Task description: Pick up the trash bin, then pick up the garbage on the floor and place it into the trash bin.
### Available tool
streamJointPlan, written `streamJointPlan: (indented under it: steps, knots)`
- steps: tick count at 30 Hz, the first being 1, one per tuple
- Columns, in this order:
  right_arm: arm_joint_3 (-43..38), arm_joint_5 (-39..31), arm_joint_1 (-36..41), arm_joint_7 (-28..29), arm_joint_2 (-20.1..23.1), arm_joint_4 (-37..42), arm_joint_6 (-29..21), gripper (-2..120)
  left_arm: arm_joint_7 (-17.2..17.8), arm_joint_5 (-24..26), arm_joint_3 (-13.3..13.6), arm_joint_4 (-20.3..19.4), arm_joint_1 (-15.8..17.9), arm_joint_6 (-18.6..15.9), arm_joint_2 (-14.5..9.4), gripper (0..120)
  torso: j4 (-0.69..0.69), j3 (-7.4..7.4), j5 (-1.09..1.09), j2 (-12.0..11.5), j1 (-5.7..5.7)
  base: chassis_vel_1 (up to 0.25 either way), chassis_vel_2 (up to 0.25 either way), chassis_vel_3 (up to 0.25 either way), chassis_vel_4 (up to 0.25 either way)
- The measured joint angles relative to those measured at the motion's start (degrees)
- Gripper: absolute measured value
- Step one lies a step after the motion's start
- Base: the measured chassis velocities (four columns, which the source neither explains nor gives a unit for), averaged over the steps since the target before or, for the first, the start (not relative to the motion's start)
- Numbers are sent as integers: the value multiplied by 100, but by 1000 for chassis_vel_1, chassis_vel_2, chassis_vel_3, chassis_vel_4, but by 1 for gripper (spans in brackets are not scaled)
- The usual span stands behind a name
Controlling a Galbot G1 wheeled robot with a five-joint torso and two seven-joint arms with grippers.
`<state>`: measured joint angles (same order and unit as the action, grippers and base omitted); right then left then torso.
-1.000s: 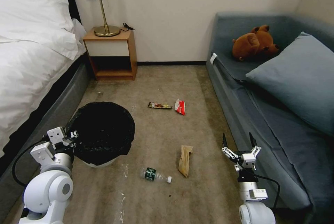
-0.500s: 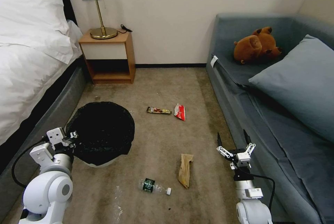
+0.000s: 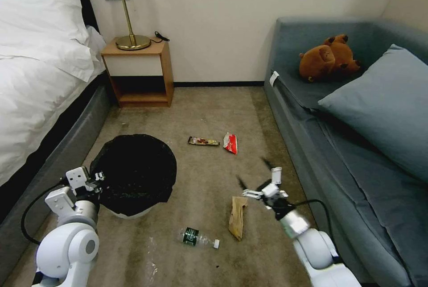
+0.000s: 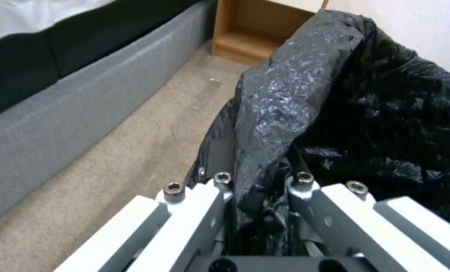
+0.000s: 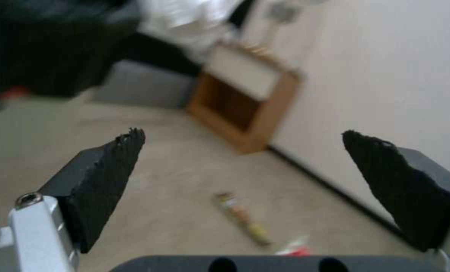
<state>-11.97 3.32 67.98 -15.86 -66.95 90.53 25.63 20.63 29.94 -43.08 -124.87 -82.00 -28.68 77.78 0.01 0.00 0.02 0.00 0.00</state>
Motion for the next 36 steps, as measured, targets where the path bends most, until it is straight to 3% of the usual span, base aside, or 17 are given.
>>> streamJointPlan:
  steps: [1,3,7,9,12,16,17,19,25,31,36]
  knots:
    - [0,0,0,0,0,0,0,100,0,0,0,0,0,0,0,4,0,0,0,0,0,0,0,0,0]
    - [930,-435,-522,-119,532,-332,-262,100,2,-90,-2,-147,-49,11,104,4,0,0,-3,0,0,0,0,0,0]
    - [1790,-785,-967,-383,775,-663,-497,100,-2,-169,-26,-254,-63,12,165,4,0,0,-1,0,0,0,0,0,0]
    - [2424,-824,-1324,-635,772,-1041,-671,100,9,-251,-52,-280,-28,5,198,4,0,0,-3,0,0,0,0,0,0]
    - [2751,-939,-1494,-650,729,-1247,-762,100,12,-289,-55,-280,-8,3,194,4,0,0,-1,0,0,0,0,0,0]
    - [4058,-2144,-2240,-573,681,-1747,-1167,100,17,-426,-29,-226,38,9,261,4,-1,0,-2,0,0,0,0,0,0]
    - [4058,-2144,-2240,-573,681,-1747,-1167,100,17,-426,-29,-226,38,9,261,4,-1,0,-2,0,0,0,0,0,0]
    - [4558,-2627,-2560,-556,543,-2017,-1310,100,2,-491,-7,-203,34,27,379,4,0,0,-5,0,0,0,0,0,0]
    - [5055,-3028,-2835,-598,30,-2644,-1355,100,-53,-584,-2,-119,43,110,452,4,0,0,-4,0,0,0,0,0,0]
    - [5339,-2996,-3046,-791,-407,-3426,-1216,100,-53,-607,-12,-164,44,114,479,4,0,0,-2,0,0,0,0,0,0]
    - [5468,-2974,-3139,-909,-500,-3813,-1137,100,-109,-620,-53,-221,-68,160,491,4,0,0,-3,0,0,0,0,0,0]
